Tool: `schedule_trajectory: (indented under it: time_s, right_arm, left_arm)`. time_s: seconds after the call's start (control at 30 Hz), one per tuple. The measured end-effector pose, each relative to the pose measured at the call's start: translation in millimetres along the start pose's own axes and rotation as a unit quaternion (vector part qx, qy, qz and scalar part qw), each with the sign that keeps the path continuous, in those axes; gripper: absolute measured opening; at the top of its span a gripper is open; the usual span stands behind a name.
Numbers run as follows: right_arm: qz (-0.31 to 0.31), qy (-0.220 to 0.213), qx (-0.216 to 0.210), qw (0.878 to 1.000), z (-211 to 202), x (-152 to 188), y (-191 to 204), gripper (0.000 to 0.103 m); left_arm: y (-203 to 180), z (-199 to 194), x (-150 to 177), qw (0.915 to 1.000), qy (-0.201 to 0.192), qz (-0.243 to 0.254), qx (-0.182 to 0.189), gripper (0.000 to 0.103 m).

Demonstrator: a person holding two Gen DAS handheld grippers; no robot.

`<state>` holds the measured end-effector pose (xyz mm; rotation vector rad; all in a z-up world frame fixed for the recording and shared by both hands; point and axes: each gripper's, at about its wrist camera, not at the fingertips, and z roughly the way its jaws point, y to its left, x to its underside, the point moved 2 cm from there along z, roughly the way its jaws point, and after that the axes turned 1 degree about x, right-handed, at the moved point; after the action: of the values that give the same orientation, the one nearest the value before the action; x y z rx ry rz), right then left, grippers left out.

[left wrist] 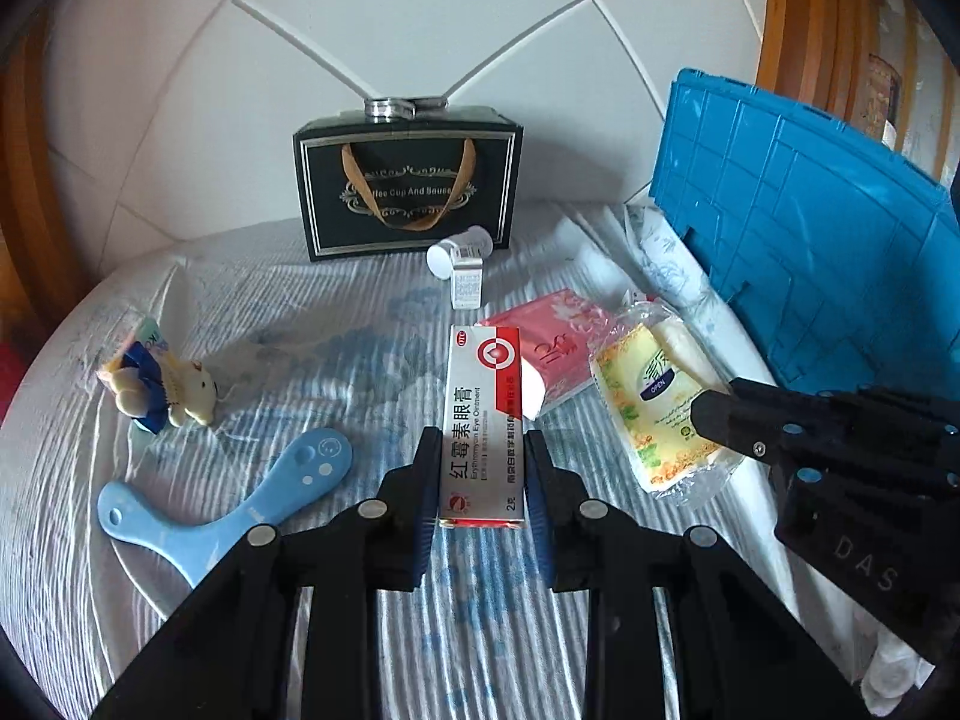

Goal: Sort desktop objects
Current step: 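Carry the ointment box and wipe pack into the blue crate and release both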

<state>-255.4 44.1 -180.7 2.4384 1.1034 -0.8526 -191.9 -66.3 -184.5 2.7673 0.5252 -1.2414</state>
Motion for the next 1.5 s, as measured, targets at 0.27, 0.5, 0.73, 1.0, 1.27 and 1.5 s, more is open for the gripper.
schedule_trajectory:
  time_s: [0.27,0.5,0.73,1.0,1.27,1.5]
  right_arm:
    - [-0.012,-0.106,0.009,0.994,-103.4,-14.7,-8.1,0.016]
    - [0.004,-0.178,0.043,0.983,-179.2,-16.3,-48.7,0.016]
    - [0.036,-0.238,0.097,0.966,-249.6,-8.2,-119.2,0.016]
    - [0.068,-0.244,0.138,0.958,-292.7,9.3,-215.3,0.016]
    - [0.057,-0.175,0.146,0.972,-288.0,-10.2,-310.6,0.016]
    - [0.035,-0.037,0.097,0.994,-238.2,-4.1,-361.8,0.016]
  left_arm:
    - [-41.4,-66.0,-25.0,0.9972,-0.068,0.029,0.012,0.026]
    - [-105.7,-111.9,-49.3,0.9896,-0.124,0.056,0.045,0.026]
    - [-193.3,-147.5,-73.7,0.9799,-0.163,0.086,0.075,0.026]
    - [-297.7,-164.2,-101.4,0.9762,-0.15,0.105,0.117,0.026]
    - [-378.3,-112.4,-141.1,0.9847,-0.028,0.118,0.125,0.026]
    - [-420.9,-59.7,-123.4,0.9813,0.094,0.13,0.106,0.026]
